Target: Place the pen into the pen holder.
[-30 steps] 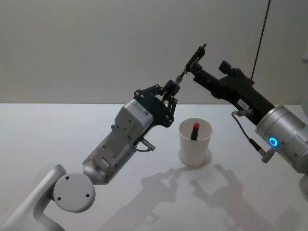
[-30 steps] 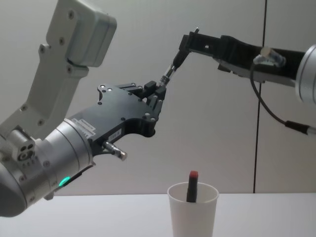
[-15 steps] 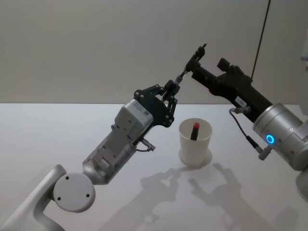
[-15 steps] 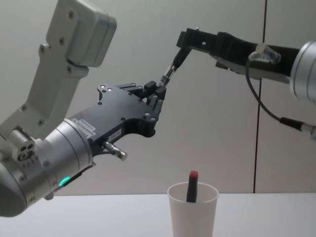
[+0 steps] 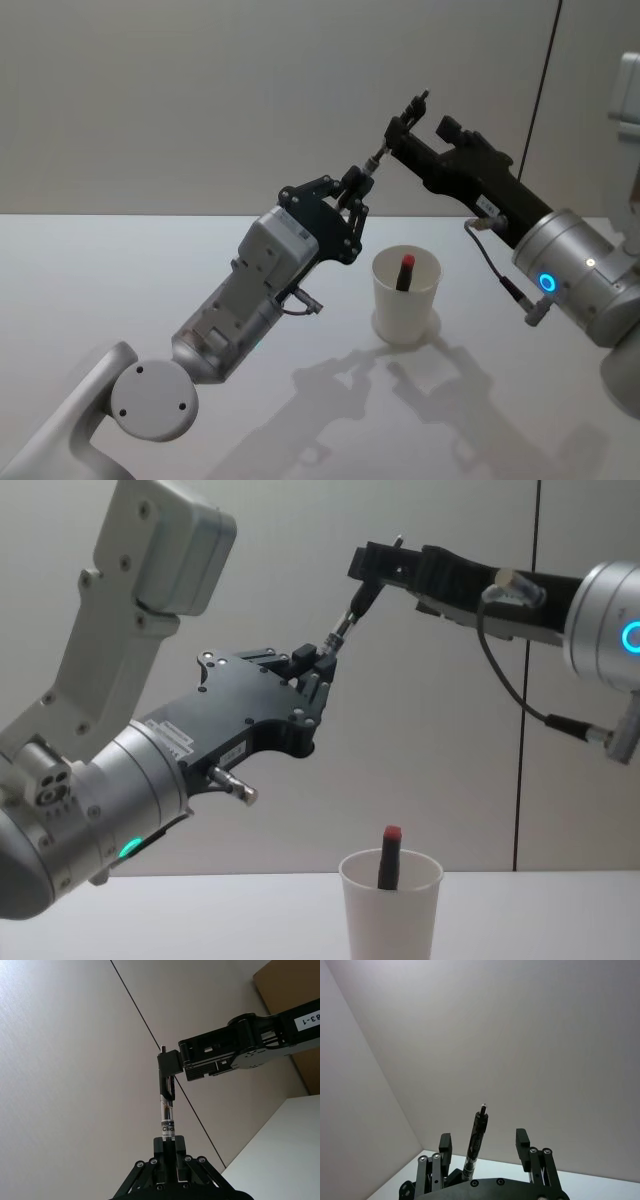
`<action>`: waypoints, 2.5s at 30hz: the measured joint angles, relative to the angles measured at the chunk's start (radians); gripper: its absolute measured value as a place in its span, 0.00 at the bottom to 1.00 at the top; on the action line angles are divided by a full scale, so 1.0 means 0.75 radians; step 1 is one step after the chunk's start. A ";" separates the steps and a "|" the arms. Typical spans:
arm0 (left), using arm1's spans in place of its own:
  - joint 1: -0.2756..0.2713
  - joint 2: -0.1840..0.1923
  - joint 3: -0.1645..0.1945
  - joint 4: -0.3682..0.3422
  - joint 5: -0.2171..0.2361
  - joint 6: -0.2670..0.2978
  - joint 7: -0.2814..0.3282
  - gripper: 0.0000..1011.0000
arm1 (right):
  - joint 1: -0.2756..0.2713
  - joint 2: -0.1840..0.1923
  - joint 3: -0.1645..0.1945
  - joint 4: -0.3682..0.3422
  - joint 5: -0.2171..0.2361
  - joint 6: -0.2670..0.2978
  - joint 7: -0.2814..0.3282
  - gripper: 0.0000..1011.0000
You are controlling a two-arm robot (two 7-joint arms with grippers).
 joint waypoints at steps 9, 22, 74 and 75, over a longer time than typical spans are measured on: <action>0.000 0.000 0.000 0.000 0.000 0.000 0.000 0.13 | 0.017 -0.013 -0.009 0.019 -0.009 -0.010 -0.006 0.56; 0.000 0.000 0.000 0.000 0.000 0.000 0.000 0.13 | 0.037 -0.023 -0.015 0.033 -0.009 -0.017 -0.013 0.16; 0.000 0.000 0.000 0.000 0.000 0.000 0.000 0.99 | 0.067 -0.020 -0.026 0.043 -0.055 -0.064 -0.068 0.10; 0.000 0.000 0.000 0.000 0.000 0.000 0.000 0.99 | 0.068 -0.020 -0.026 0.044 -0.063 -0.067 -0.072 0.10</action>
